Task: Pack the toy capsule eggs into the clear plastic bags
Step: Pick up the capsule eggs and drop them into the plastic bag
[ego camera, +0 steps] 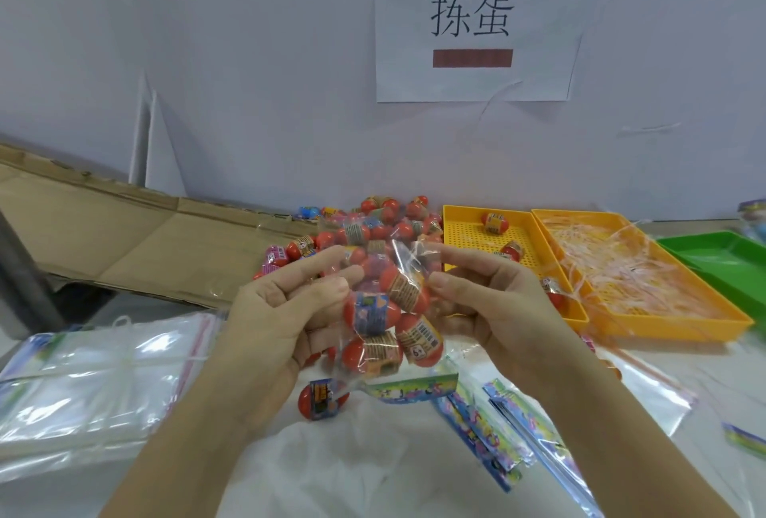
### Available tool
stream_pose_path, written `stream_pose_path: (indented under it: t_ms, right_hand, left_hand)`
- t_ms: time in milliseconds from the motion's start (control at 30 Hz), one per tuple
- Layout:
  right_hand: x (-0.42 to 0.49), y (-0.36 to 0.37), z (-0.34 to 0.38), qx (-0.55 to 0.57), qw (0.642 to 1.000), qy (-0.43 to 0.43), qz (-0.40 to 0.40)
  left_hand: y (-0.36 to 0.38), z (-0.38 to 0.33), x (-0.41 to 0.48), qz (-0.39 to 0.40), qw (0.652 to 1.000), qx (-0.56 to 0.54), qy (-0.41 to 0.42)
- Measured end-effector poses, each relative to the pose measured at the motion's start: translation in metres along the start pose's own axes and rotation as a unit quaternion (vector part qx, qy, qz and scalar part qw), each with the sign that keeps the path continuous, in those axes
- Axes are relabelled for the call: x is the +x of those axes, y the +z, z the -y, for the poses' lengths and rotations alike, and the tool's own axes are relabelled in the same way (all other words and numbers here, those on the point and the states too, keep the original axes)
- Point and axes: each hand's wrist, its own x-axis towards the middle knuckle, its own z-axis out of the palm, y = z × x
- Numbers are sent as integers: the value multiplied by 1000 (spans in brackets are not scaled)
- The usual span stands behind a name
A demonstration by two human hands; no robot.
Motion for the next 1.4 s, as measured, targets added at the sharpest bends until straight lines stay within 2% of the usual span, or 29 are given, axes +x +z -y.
stream_pose_path:
  t_ms: [300, 467, 700, 1067, 1233, 1400]
  right_hand:
    - [-1, 0, 0, 18, 999, 5, 37]
    - [0, -5, 0, 26, 999, 10, 46]
    - [0, -3, 1, -101, 992, 48, 63]
    - [-2, -6, -2, -96, 993, -5, 74]
    - [0, -9, -1, -71, 993, -54, 78]
    - [0, -13, -1, -18, 987, -73, 143]
  left_hand:
    - [1, -3, -2, 9, 998, 22, 60]
    - [-2, -1, -1, 13, 998, 37, 48]
    - [5, 1, -5, 17, 996, 74, 47]
    - [4, -1, -6, 41, 991, 125, 15]
    - [11, -4, -9, 32, 996, 82, 27]
    - [16, -6, -12, 50, 998, 29, 11]
